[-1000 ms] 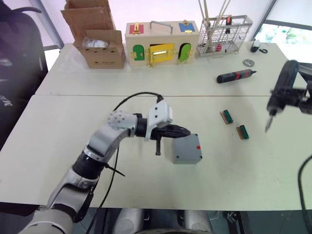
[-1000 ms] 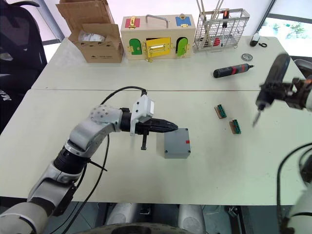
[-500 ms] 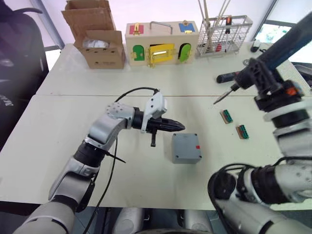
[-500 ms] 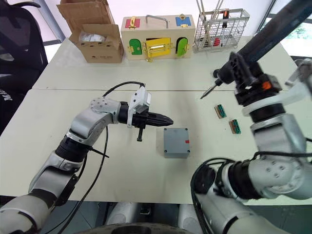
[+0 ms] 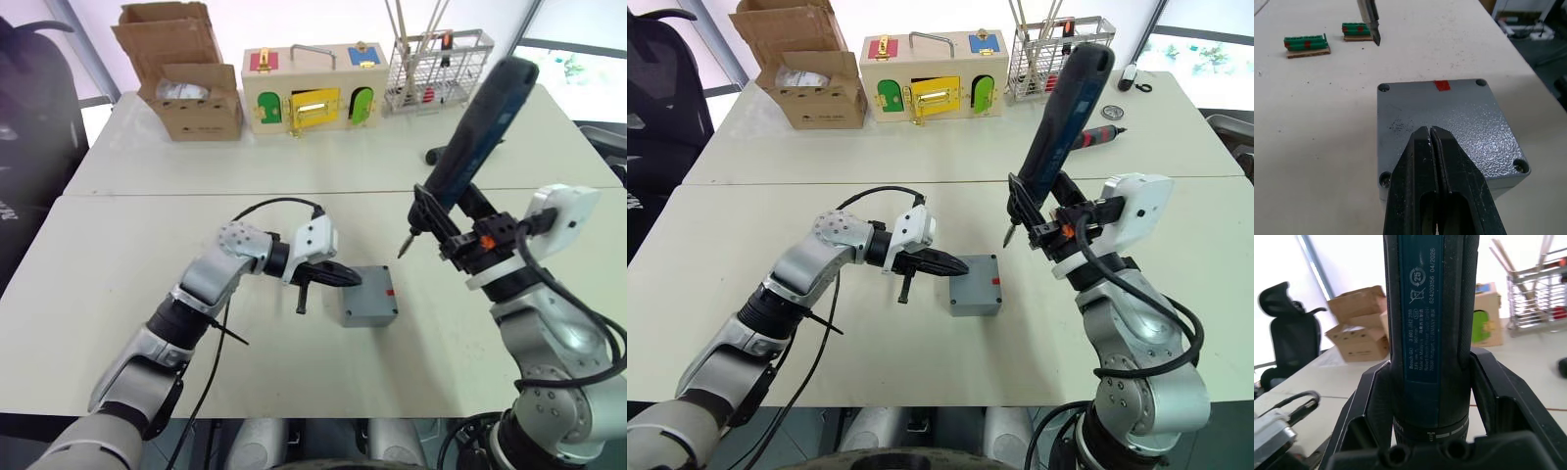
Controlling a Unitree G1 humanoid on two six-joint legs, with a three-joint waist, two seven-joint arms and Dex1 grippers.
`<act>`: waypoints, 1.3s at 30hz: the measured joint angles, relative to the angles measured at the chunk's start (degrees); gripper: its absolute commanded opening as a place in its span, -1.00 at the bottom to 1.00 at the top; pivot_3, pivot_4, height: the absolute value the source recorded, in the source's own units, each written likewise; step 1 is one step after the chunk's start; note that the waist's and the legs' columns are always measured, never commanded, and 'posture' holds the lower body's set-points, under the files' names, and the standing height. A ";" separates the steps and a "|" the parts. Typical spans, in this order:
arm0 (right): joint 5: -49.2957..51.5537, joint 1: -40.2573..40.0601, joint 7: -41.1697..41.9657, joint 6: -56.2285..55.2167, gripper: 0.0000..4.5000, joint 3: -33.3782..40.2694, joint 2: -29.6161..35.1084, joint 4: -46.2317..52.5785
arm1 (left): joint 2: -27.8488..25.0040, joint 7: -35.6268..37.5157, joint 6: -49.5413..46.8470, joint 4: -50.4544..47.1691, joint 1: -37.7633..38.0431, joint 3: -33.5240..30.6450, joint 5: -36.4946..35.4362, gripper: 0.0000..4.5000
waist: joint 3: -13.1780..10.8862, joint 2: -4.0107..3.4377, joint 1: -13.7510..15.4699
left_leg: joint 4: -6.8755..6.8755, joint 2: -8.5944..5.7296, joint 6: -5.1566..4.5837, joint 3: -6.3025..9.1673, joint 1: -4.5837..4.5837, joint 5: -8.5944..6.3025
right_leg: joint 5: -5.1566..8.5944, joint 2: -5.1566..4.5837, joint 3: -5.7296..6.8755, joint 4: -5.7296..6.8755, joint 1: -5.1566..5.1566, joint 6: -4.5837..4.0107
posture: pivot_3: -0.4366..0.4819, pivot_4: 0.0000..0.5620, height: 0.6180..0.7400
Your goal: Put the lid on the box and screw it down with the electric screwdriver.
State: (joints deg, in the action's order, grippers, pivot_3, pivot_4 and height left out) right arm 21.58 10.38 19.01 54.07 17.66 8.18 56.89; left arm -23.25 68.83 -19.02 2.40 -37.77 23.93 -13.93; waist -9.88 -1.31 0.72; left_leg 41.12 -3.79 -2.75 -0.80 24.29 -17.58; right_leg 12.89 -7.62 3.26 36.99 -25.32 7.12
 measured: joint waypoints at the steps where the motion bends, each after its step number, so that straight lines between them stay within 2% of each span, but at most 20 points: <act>1: 0.00 -0.53 -0.12 -0.49 -0.16 -0.70 0.24 -0.04 | 0.03 -0.04 0.47 0.00 0.12 0.00 0.20 -1.00 | 0.01 0.02 0.01 | 0.00 0.00 -0.02 0.00 0.00 -0.01 | 0.00 0.00 0.00 0.00 0.00 0.00 | -0.05 -0.47 0.25; 11: -0.07 -4.02 -2.59 -6.63 -0.16 -6.18 2.01 -4.08 | 1.14 -1.36 0.44 -0.71 1.11 -0.34 0.74 -1.00 | 0.03 0.06 0.01 | 0.04 -0.01 -0.07 0.00 -0.02 -0.04 | 0.00 0.00 0.00 -0.01 0.03 0.00 | -0.05 -0.47 0.25; 30: -0.69 -8.27 -4.35 -15.15 -0.16 -10.32 6.06 -6.51 | 1.37 -1.59 -0.29 -0.88 1.11 -0.40 0.82 -1.00 | 0.06 0.13 0.00 | 0.04 0.00 -0.10 0.00 -0.05 -0.05 | 0.01 0.00 0.00 -0.02 0.07 0.01 | -0.05 -0.47 0.25; 35: -3.43 -11.83 -3.97 -19.64 -0.16 -14.30 8.84 -6.29 | 1.35 -1.48 0.03 -0.87 1.22 0.01 1.64 -1.00 | 0.25 0.44 -0.01 | -0.01 0.01 -0.20 0.00 -0.41 -0.12 | 0.15 0.00 0.00 -0.06 0.40 0.18 | -0.05 -0.47 0.25; 39: -4.55 -15.51 -4.60 -23.51 -0.16 -15.34 7.83 -6.61 | 1.29 -1.42 0.70 -0.82 1.83 0.23 2.54 -1.00 | 0.58 0.94 -0.04 | -0.15 0.04 -0.53 0.01 -0.94 -0.35 | 0.51 0.00 -0.01 -0.49 0.99 0.15 | -0.05 -0.47 0.25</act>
State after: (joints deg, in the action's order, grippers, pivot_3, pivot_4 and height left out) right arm 17.04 -5.13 14.40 30.56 2.32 16.01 50.28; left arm -21.96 67.41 -18.32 1.59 -35.94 24.15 -11.39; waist -9.30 -0.37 0.67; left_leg 40.97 -3.75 -3.28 -0.79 23.35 -17.93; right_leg 13.40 -7.62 3.25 36.50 -24.33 7.28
